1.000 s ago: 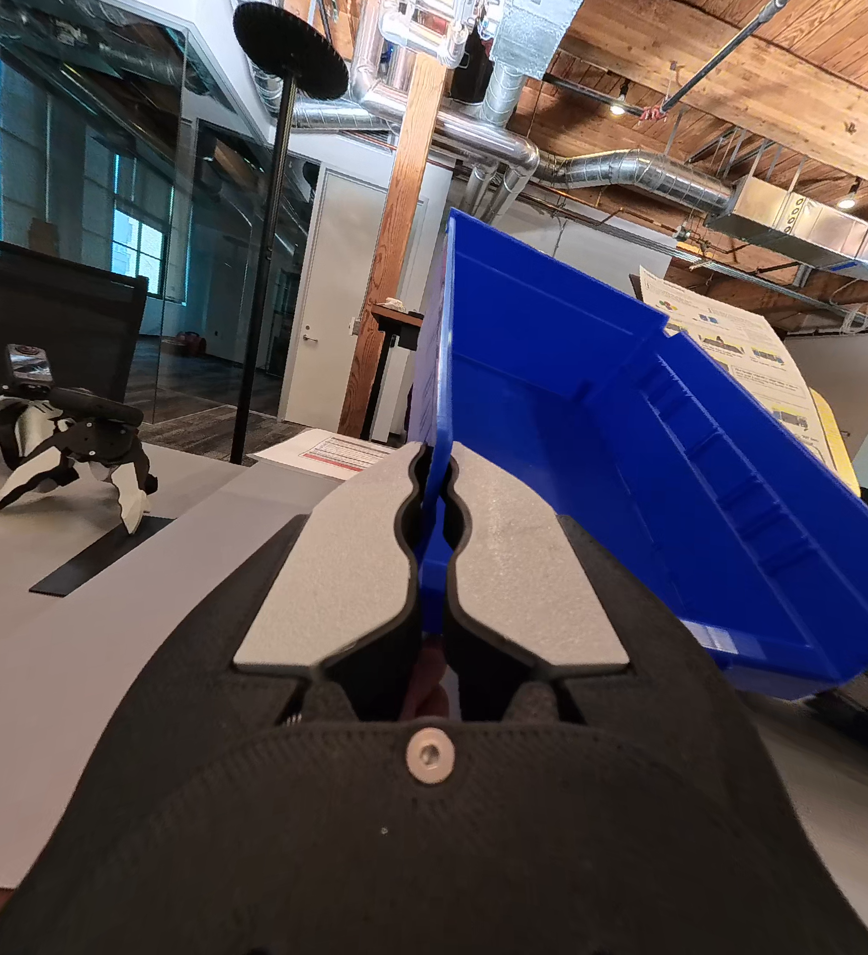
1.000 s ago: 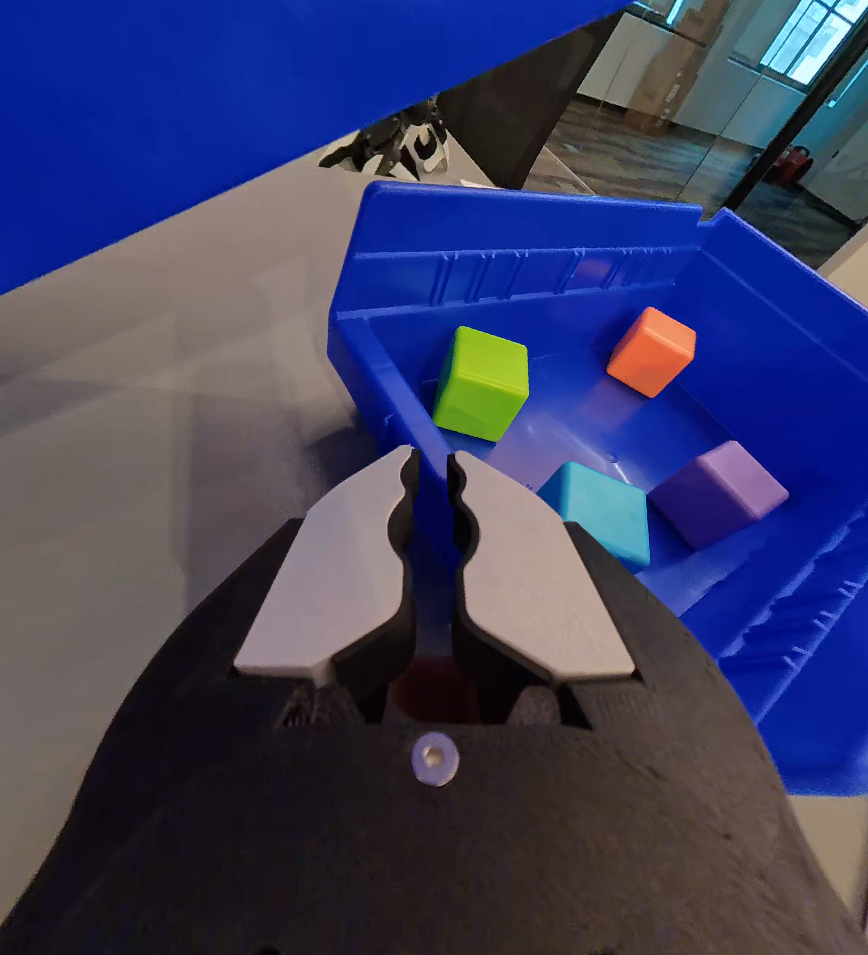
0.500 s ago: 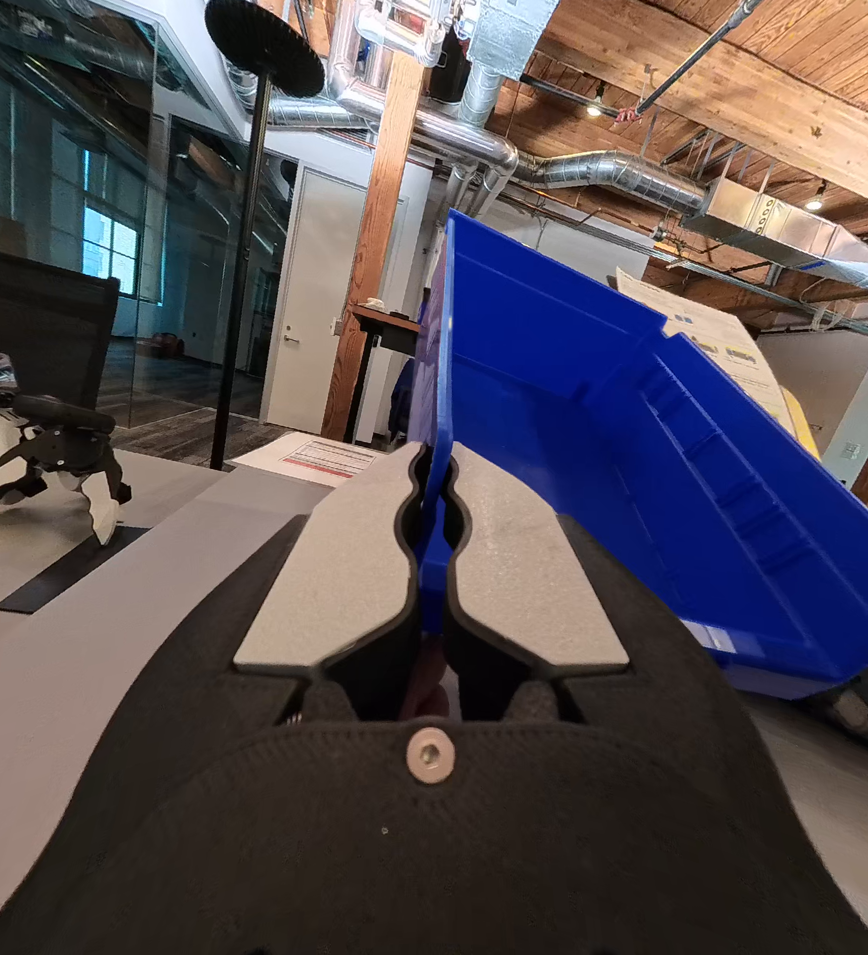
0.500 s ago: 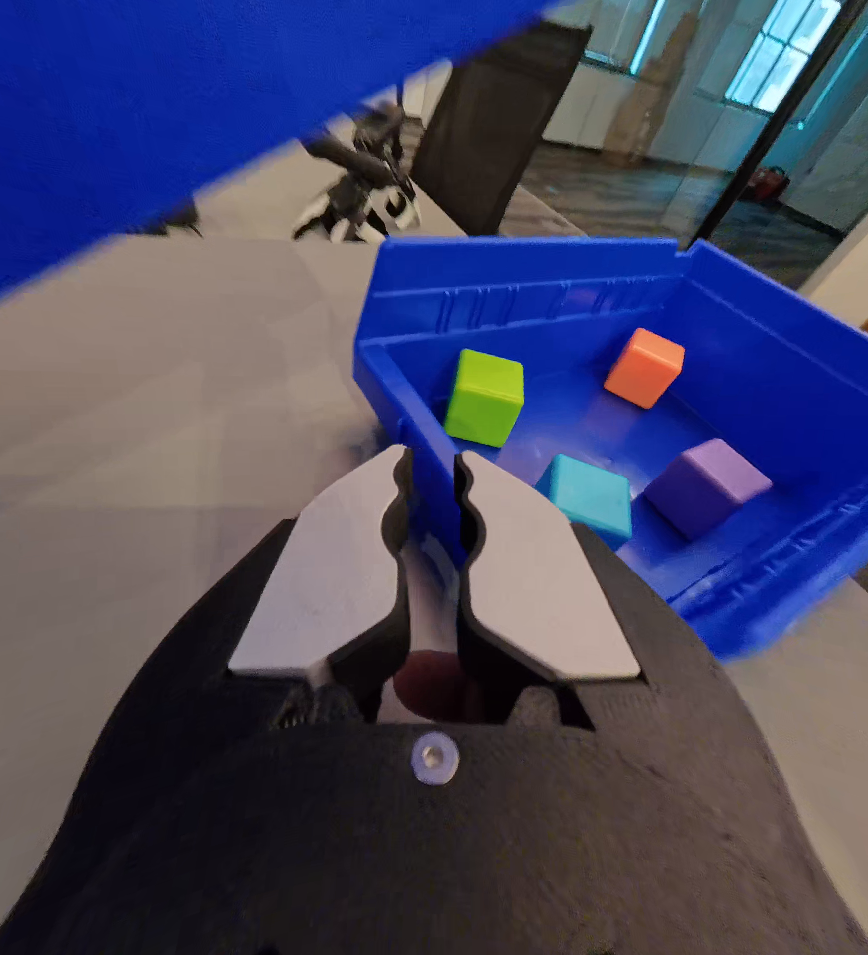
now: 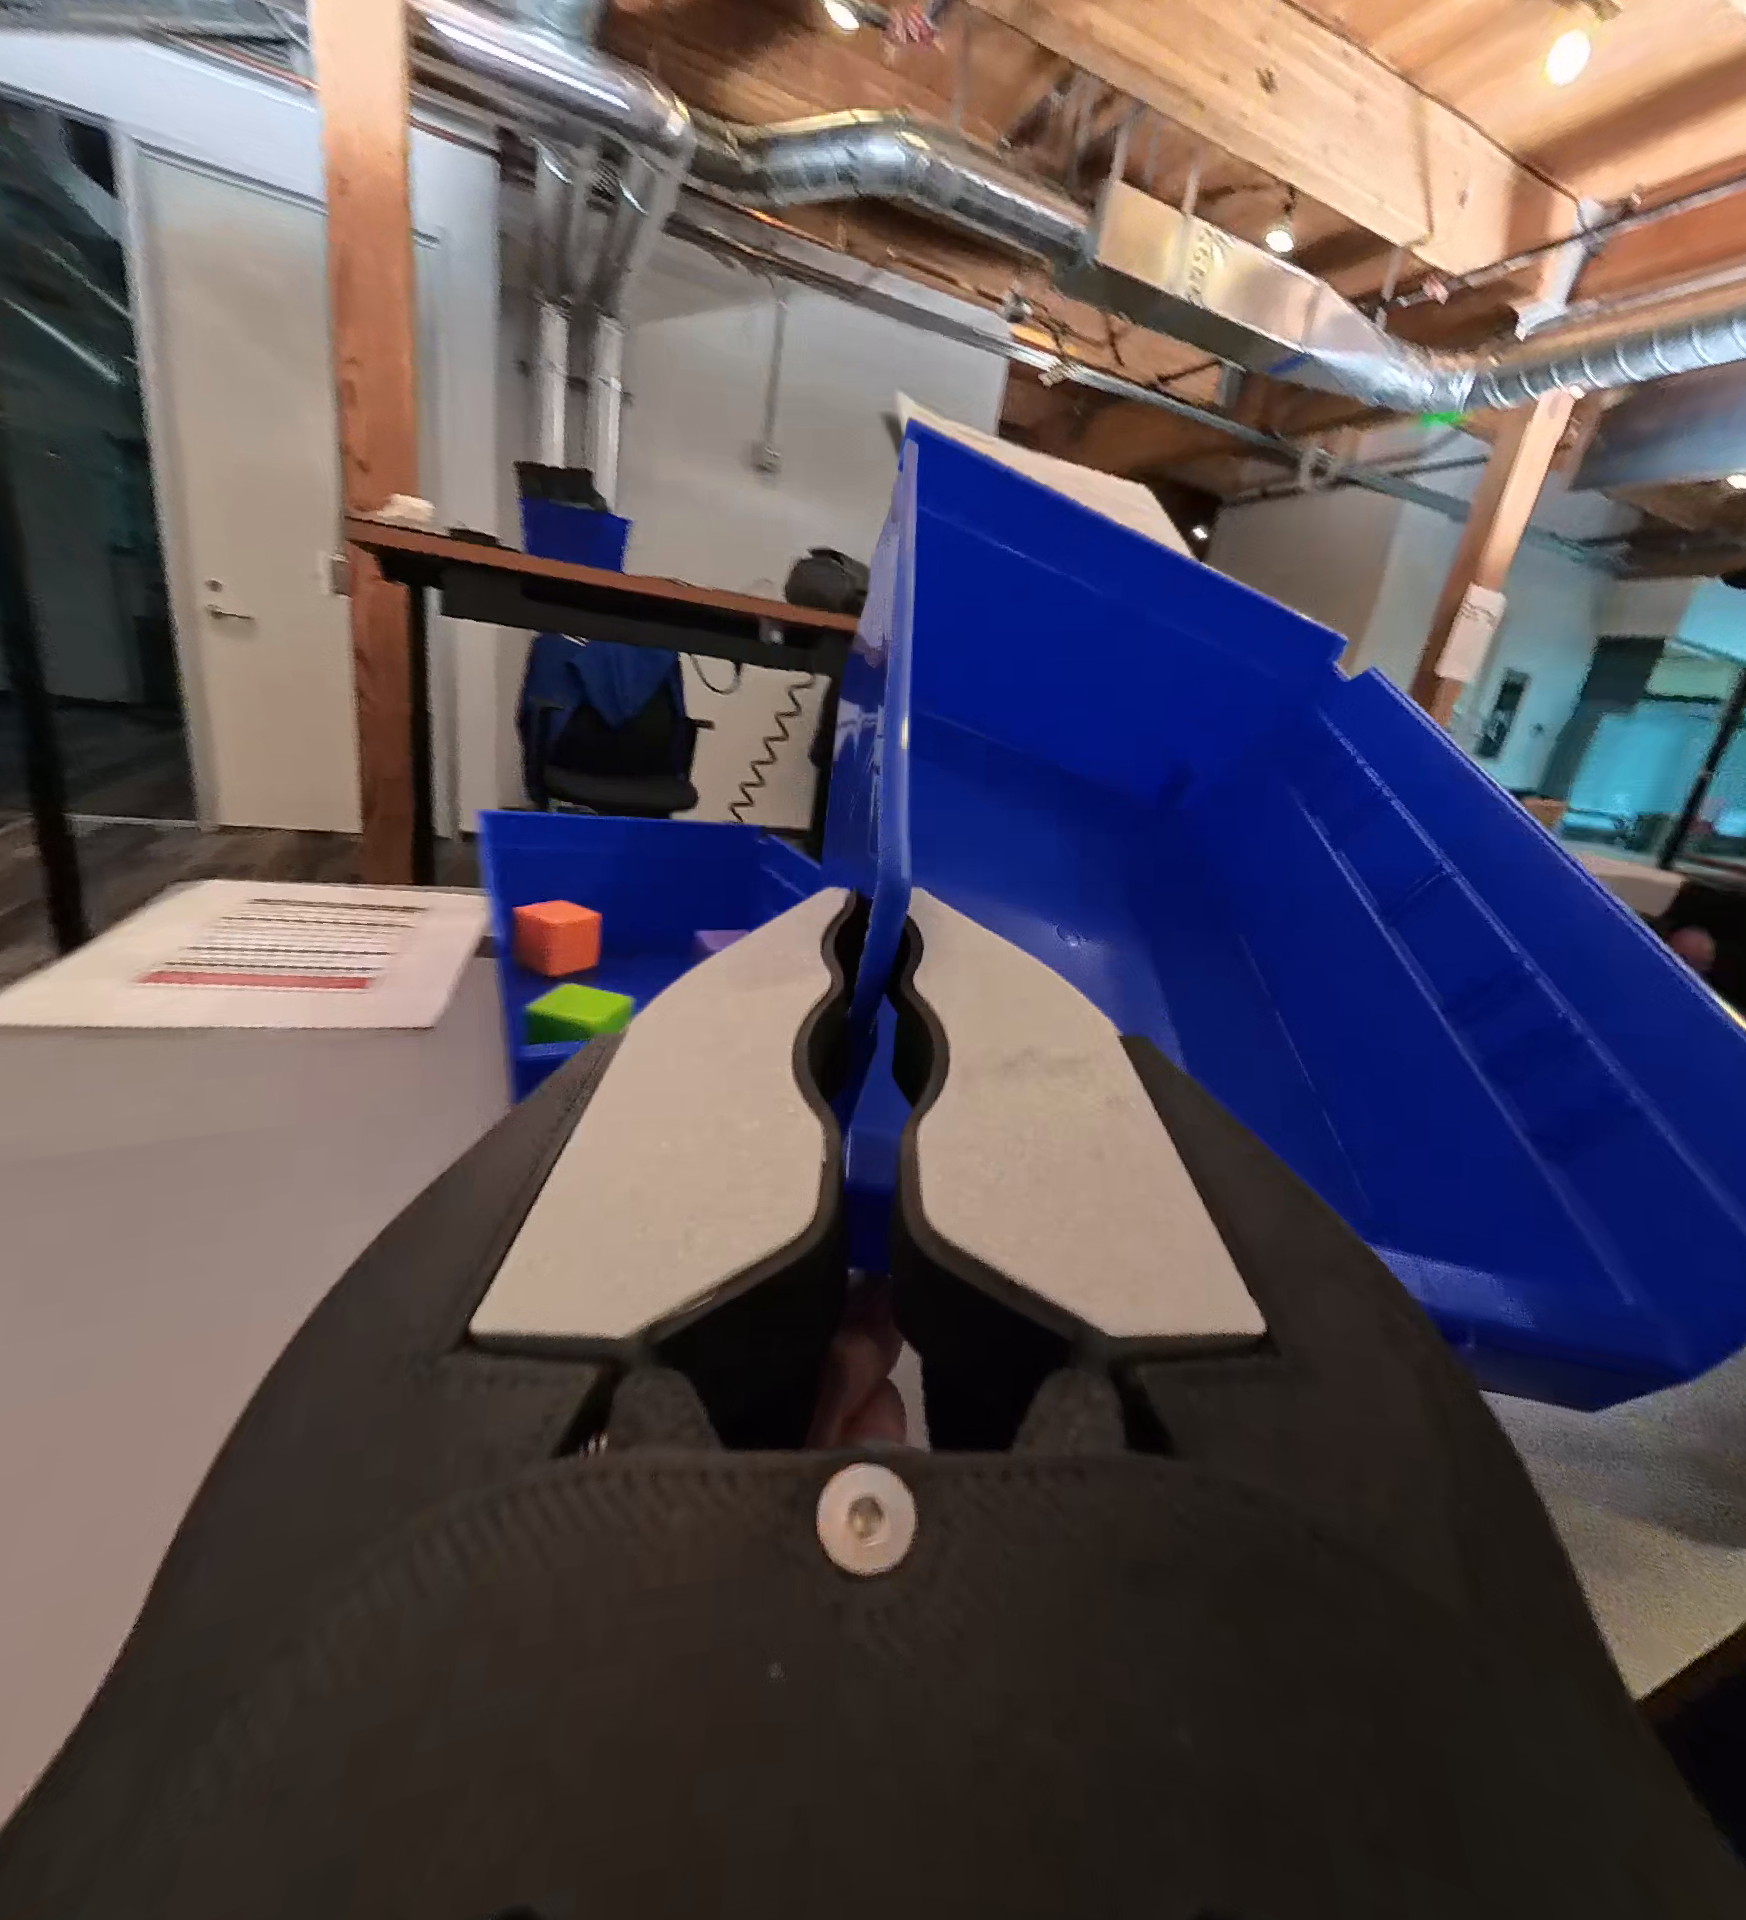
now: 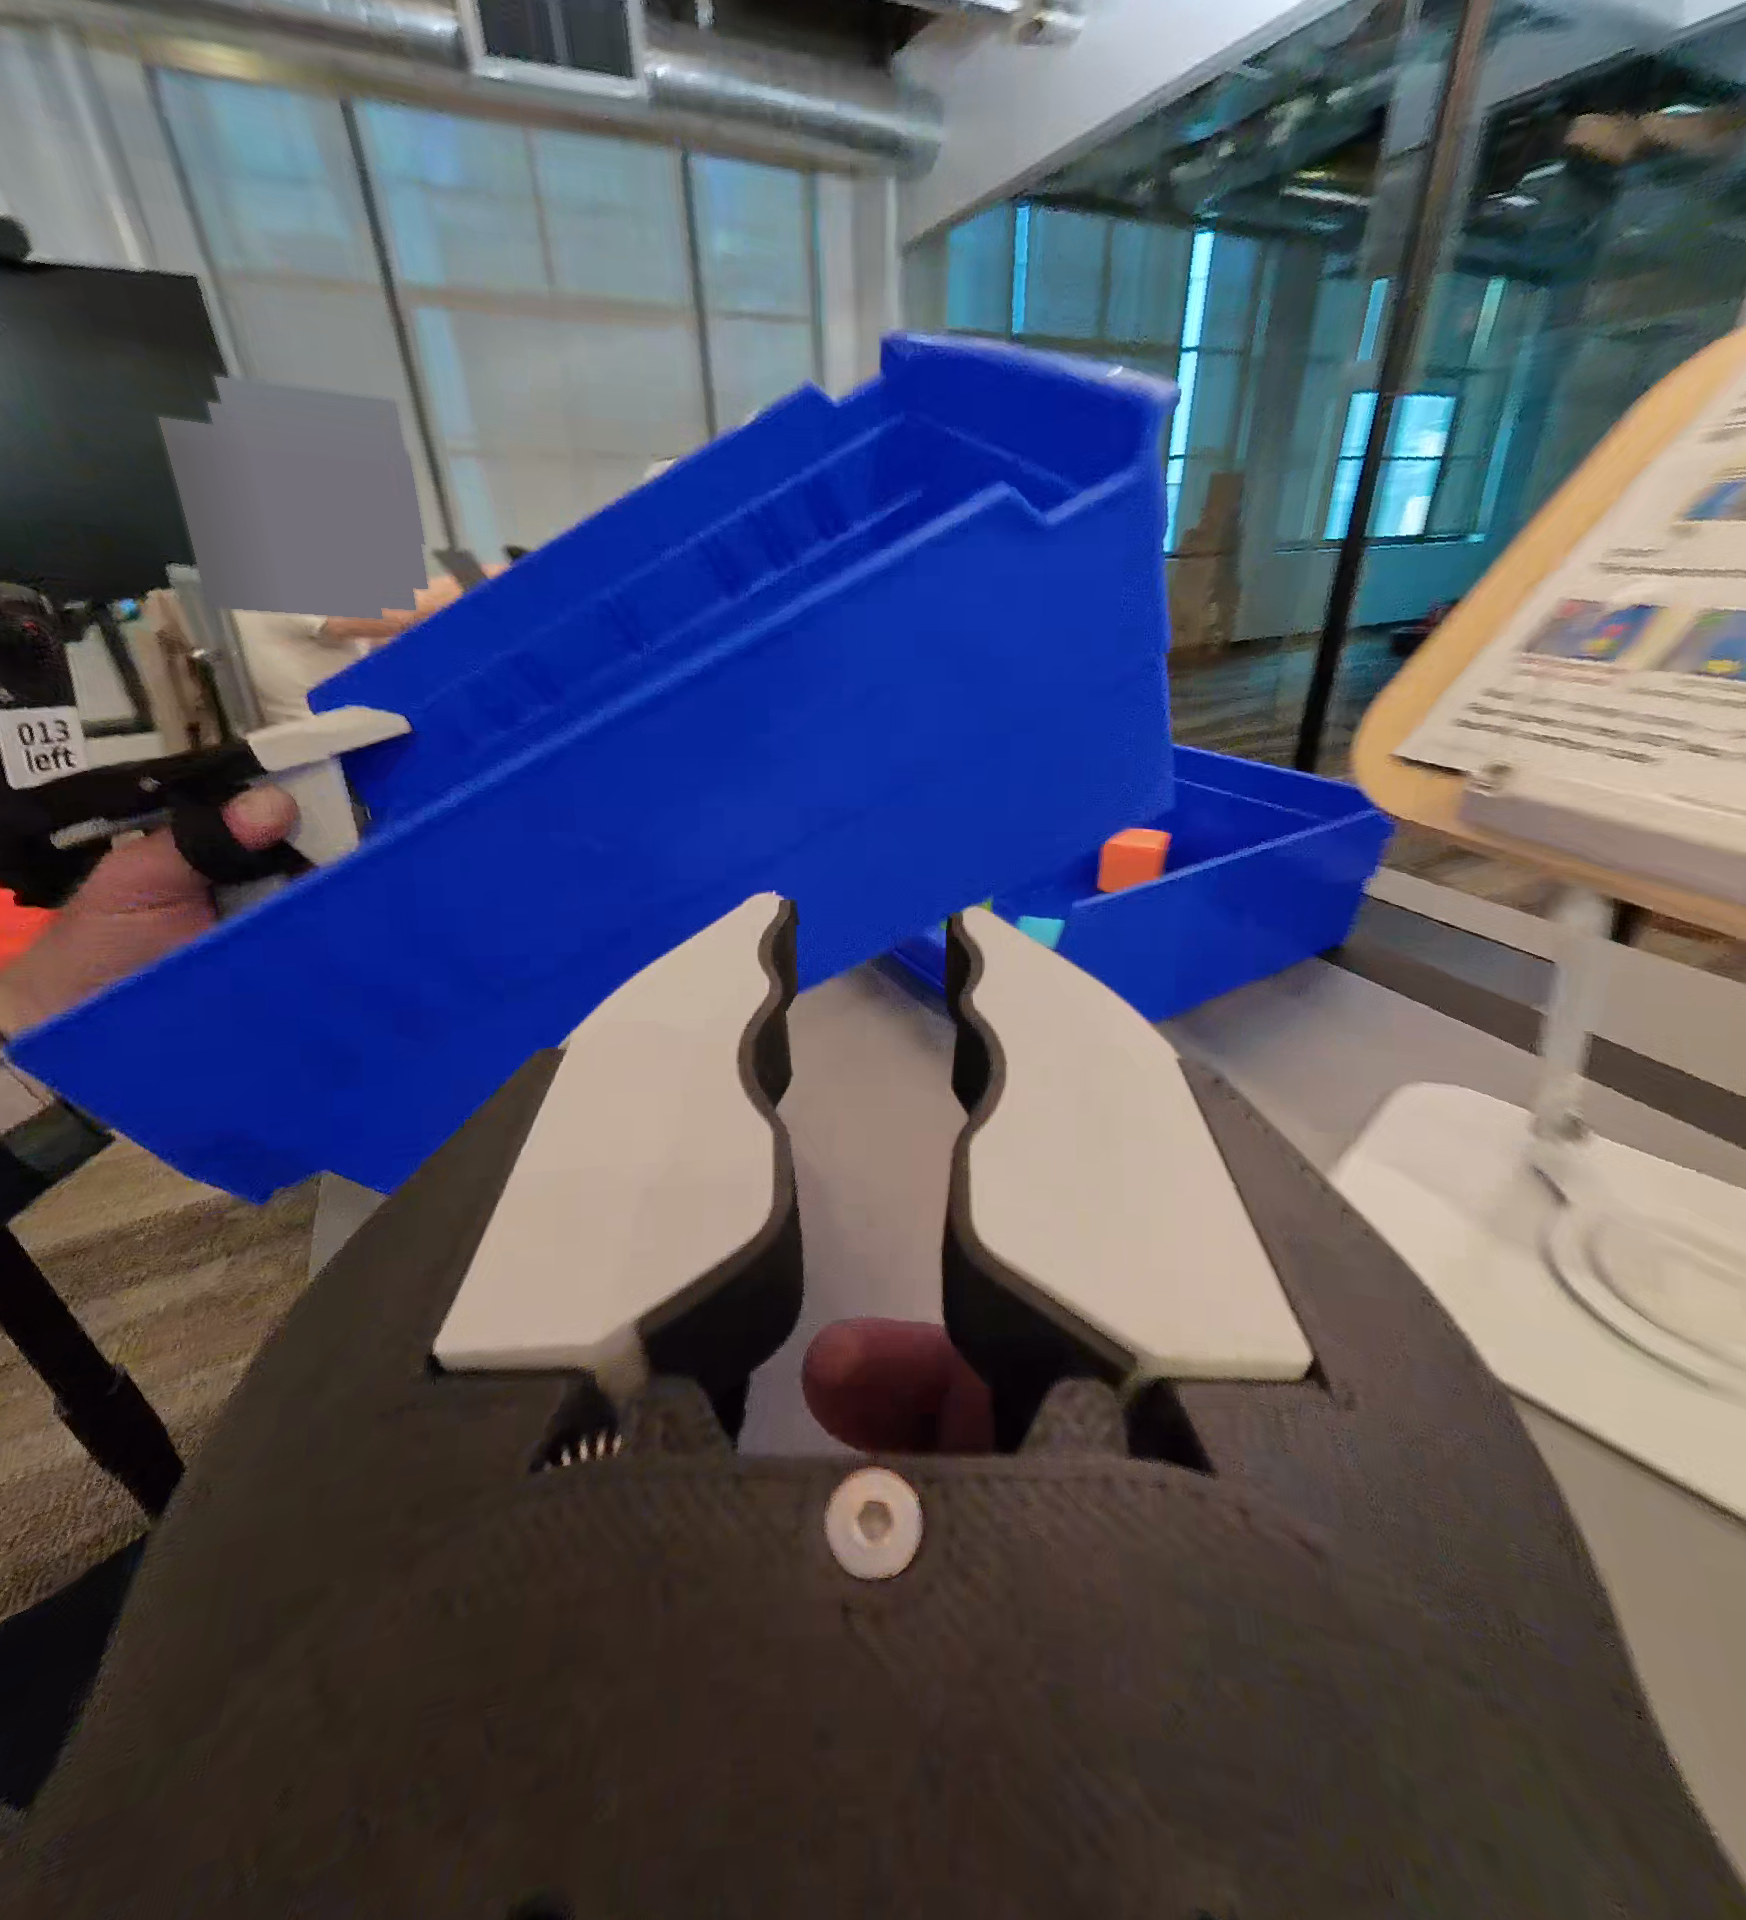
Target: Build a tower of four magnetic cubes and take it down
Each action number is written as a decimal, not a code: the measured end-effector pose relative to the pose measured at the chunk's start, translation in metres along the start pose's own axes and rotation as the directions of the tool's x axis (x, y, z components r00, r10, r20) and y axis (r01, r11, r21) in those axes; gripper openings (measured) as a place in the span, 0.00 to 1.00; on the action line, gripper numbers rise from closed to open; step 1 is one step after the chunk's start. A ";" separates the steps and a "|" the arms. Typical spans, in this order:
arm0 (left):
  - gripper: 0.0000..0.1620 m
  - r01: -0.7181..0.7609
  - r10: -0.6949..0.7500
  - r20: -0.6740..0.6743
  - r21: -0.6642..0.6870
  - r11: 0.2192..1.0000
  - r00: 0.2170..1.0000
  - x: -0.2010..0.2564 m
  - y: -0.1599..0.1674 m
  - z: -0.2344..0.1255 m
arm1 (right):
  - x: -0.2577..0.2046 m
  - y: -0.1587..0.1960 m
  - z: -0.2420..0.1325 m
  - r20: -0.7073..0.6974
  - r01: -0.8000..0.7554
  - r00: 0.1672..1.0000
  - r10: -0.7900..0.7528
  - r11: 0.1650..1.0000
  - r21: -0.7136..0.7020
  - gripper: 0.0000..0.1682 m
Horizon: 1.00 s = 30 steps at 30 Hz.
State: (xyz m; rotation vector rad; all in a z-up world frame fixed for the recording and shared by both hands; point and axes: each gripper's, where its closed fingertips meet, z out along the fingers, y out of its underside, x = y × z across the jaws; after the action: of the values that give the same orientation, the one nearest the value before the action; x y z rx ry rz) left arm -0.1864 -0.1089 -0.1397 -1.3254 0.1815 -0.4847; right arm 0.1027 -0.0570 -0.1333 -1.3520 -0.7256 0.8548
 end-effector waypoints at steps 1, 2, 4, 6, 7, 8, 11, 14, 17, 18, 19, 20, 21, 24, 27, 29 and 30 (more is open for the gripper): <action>0.02 0.005 -0.006 -0.026 -0.020 1.000 1.000 0.013 0.006 0.013 | 0.003 -0.002 -0.015 -0.027 -0.008 1.000 0.008 1.000 0.004 0.17; 0.01 0.016 -0.018 -0.052 -0.042 0.999 0.998 0.026 0.014 0.027 | 0.006 -0.003 -0.029 -0.057 -0.011 0.998 0.011 1.000 0.011 0.17; 0.01 0.031 -0.040 -0.111 -0.081 0.996 0.993 0.054 0.031 0.054 | 0.016 -0.003 -0.057 -0.134 -0.021 0.991 0.023 1.000 0.021 0.20; 0.02 0.057 -0.079 -0.171 -0.127 0.990 0.982 0.083 0.051 0.079 | 0.028 0.003 -0.084 -0.198 -0.055 0.979 0.055 0.998 0.008 0.26; 0.02 0.077 -0.108 -0.201 -0.155 0.985 0.974 0.097 0.062 0.091 | 0.033 0.006 -0.097 -0.219 -0.084 0.972 0.084 0.996 0.009 0.27; 0.02 0.091 -0.132 -0.230 -0.180 0.979 0.964 0.111 0.072 0.102 | 0.037 0.009 -0.111 -0.237 -0.111 0.965 0.111 0.994 0.015 0.28; 0.01 0.120 -0.196 -0.290 -0.260 0.958 0.937 0.150 0.099 0.130 | 0.053 0.016 -0.153 -0.322 -0.156 0.933 0.162 0.987 0.045 0.28; 0.01 0.114 -0.230 -0.338 -0.329 0.937 0.913 0.185 0.122 0.153 | 0.070 0.025 -0.192 -0.383 -0.211 0.897 0.222 0.975 0.072 0.29; 0.02 0.104 -0.261 -0.361 -0.401 0.910 0.895 0.215 0.146 0.172 | 0.088 0.036 -0.224 -0.439 -0.251 0.861 0.258 0.965 0.074 0.27; 0.02 0.098 -0.268 -0.364 -0.423 0.901 0.892 0.224 0.154 0.178 | 0.094 0.041 -0.232 -0.456 -0.266 0.849 0.268 0.961 0.070 0.26; 0.02 0.086 -0.268 -0.371 -0.440 0.894 0.889 0.232 0.161 0.183 | 0.101 0.047 -0.240 -0.472 -0.292 0.835 0.284 0.955 0.060 0.24; 0.02 0.074 -0.267 -0.375 -0.456 0.887 0.888 0.239 0.168 0.188 | 0.108 0.052 -0.247 -0.491 -0.316 0.819 0.297 0.948 0.046 0.22; 0.02 0.067 -0.272 -0.379 -0.474 0.878 0.884 0.246 0.174 0.192 | 0.115 0.057 -0.253 -0.509 -0.329 0.808 0.297 0.944 0.029 0.20; 0.03 0.041 -0.281 -0.390 -0.522 0.852 0.877 0.264 0.191 0.202 | 0.133 0.070 -0.266 -0.526 -0.379 0.785 0.326 0.925 0.008 0.12; 0.03 0.055 -0.305 -0.382 -0.542 0.838 0.872 0.271 0.202 0.210 | 0.144 0.075 -0.271 -0.508 -0.417 0.783 0.359 0.909 -0.001 0.16; 0.03 0.047 -0.289 -0.373 -0.539 0.841 0.882 0.271 0.206 0.214 | 0.150 0.079 -0.274 -0.524 -0.422 0.780 0.342 0.906 -0.037 0.19; 0.04 0.058 -0.302 -0.379 -0.538 0.841 0.875 0.272 0.206 0.215 | 0.151 0.079 -0.277 -0.534 -0.418 0.776 0.334 0.908 -0.039 0.24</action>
State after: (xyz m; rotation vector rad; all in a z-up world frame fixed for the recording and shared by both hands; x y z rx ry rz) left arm 0.1888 -0.0047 -0.2450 -1.7469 0.6100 -0.9631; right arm 0.4083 -0.0702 -0.2439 -1.8127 -0.0897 0.6971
